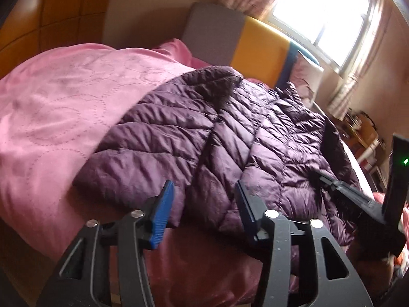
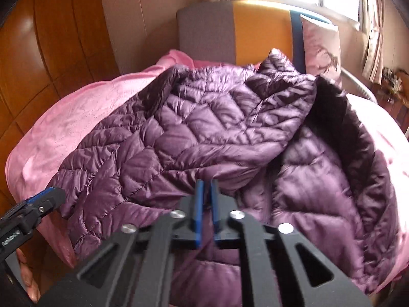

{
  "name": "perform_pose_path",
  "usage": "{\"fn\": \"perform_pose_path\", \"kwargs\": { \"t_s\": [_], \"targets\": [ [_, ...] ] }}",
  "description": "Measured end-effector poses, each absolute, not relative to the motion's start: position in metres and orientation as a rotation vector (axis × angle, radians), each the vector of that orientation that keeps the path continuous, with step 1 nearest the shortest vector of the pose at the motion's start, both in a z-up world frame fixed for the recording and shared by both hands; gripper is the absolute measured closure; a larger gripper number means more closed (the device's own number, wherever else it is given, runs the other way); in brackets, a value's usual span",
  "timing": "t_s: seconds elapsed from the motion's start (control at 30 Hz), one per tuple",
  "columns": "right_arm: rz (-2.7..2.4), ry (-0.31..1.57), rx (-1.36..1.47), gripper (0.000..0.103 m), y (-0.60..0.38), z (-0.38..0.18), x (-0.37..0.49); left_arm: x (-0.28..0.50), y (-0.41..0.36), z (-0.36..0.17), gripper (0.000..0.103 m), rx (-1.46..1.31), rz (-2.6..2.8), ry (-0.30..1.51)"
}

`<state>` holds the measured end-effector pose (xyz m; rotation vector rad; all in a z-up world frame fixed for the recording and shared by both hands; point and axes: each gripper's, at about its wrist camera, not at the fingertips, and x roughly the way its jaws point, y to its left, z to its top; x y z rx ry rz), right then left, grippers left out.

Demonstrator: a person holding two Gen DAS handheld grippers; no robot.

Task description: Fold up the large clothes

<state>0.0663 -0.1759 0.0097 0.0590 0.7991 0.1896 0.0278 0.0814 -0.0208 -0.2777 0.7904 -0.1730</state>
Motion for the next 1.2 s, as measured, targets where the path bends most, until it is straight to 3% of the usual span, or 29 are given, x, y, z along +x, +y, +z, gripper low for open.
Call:
{"fn": "perform_pose_path", "kwargs": {
  "t_s": [0.33, 0.73, 0.77, 0.83, 1.0, 1.1, 1.2],
  "targets": [
    [-0.242, 0.612, -0.035, 0.103, -0.348, 0.068, 0.056, 0.058, 0.05, -0.032, 0.055, -0.237, -0.319, 0.853],
    [-0.747, 0.778, -0.13, 0.102, -0.544, 0.024, 0.16, 0.066, 0.044, -0.057, 0.055, -0.214, -0.334, 0.939],
    [-0.762, 0.781, -0.102, 0.097, -0.558, 0.025, 0.159, 0.068, 0.044, -0.059, 0.055, -0.219, -0.333, 0.944],
    [-0.8, 0.766, -0.036, 0.049, -0.578, 0.03, 0.157, 0.069, 0.044, -0.059, 0.055, -0.229, -0.334, 0.949],
    [-0.713, 0.626, 0.078, 0.042, -0.556, 0.083, 0.12, 0.075, 0.045, -0.061, 0.061, -0.255, -0.347, 0.953],
    [-0.452, 0.548, 0.128, 0.028, -0.502, 0.112, 0.076, 0.081, 0.048, -0.064, 0.068, -0.28, -0.347, 0.956],
    [-0.092, 0.639, 0.217, 0.027, -0.438, 0.102, 0.044, 0.086, 0.051, -0.066, 0.077, -0.303, -0.352, 0.954]
  ]
}}
